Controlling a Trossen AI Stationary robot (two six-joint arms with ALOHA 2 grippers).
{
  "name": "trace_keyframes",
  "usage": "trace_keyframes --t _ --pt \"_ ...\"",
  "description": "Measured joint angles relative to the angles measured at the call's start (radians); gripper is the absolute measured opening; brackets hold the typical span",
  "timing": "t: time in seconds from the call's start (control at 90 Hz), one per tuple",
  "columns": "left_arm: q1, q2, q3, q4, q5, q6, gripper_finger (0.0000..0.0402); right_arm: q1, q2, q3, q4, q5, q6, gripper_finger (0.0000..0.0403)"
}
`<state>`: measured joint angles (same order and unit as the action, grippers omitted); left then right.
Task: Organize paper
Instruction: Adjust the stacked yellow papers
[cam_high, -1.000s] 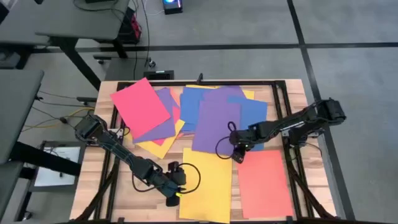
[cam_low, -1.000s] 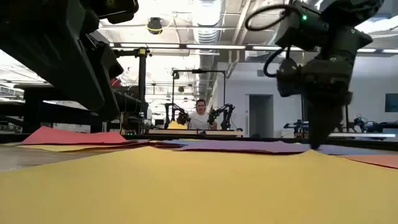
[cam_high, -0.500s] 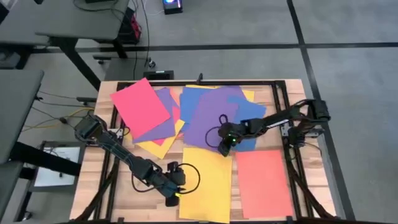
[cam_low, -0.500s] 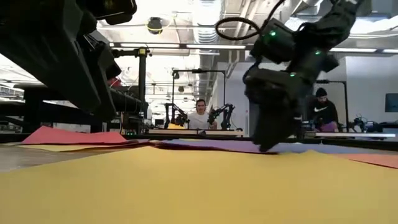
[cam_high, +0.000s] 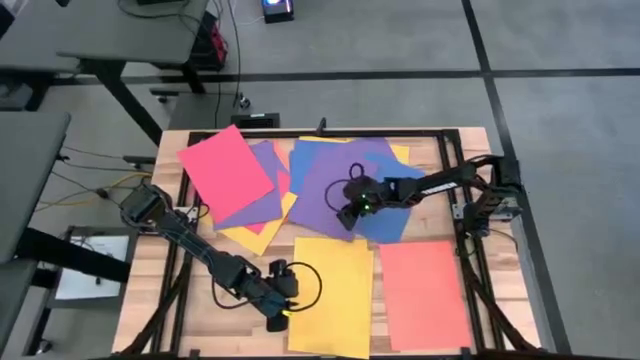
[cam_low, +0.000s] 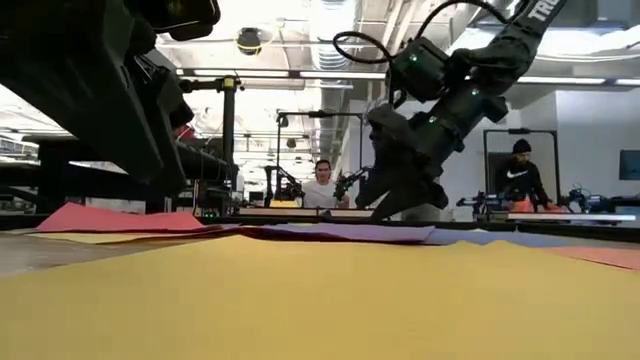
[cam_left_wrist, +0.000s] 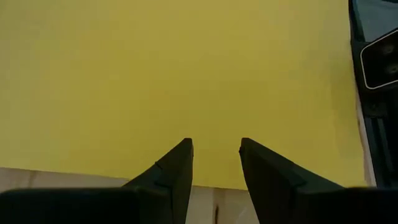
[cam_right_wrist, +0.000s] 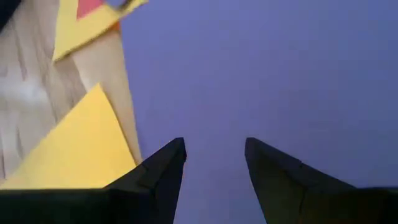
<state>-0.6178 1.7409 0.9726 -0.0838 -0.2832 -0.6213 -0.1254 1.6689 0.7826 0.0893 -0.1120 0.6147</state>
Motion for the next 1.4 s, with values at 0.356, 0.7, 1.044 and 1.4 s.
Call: trace_keyframes --t 0.356,0.7,1.044,1.4 --pt "0.0 0.0 0.0 0.049 -0.011 0.004 0.0118 0.262 -0.044 0.001 -0.246 0.062 0.131 0.0166" --pt "0.0 0.0 0.0 0.102 0.018 0.019 0.0118 0.286 -0.044 -0.008 -0.243 0.249 0.249 0.0166" --pt "-0.001 0.0 0.0 0.102 0.018 0.034 0.0118 0.302 -0.044 -0.036 -0.258 0.331 0.314 0.0166" --pt "-0.001 0.0 0.0 0.102 0.018 0.034 0.0118 0.332 -0.023 -0.036 -0.215 0.332 0.345 0.0166"
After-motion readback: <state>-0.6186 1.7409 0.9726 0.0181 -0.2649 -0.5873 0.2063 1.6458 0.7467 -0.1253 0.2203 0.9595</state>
